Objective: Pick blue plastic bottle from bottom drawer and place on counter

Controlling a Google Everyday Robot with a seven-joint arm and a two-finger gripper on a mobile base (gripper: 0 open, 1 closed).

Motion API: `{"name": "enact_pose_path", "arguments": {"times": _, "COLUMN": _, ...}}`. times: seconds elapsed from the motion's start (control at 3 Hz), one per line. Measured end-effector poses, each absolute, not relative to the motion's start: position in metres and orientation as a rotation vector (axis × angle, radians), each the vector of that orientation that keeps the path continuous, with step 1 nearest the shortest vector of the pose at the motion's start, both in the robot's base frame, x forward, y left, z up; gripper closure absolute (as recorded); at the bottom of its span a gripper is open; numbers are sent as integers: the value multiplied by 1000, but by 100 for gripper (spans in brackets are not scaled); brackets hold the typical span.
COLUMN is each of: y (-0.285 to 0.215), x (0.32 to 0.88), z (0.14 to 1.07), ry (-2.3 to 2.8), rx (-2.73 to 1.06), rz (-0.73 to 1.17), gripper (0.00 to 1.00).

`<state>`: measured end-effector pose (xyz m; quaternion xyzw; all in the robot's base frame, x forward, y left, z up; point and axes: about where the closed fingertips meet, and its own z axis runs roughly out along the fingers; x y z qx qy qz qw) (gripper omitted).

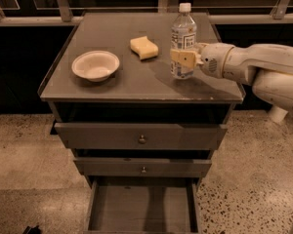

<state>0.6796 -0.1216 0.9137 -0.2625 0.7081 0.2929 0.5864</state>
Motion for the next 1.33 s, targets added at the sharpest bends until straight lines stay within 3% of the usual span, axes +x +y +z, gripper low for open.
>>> {"name": "enact_pose_path", "arguments": {"times": 0.67, "y": -122, "x": 680, "z": 914, "ry": 1651, "rx": -612, "rz": 683, "gripper": 11}}
{"name": "enact_pose_path", "arguments": {"times": 1.0, "y": -122, "x": 680, "z": 914, "ry": 1651, "rx": -612, "rz": 683, "gripper": 0}}
{"name": "enact_pose_path", "arguments": {"times": 1.33, "y": -122, "x": 680, "z": 914, "ry": 1651, "rx": -612, "rz": 683, "gripper": 0}}
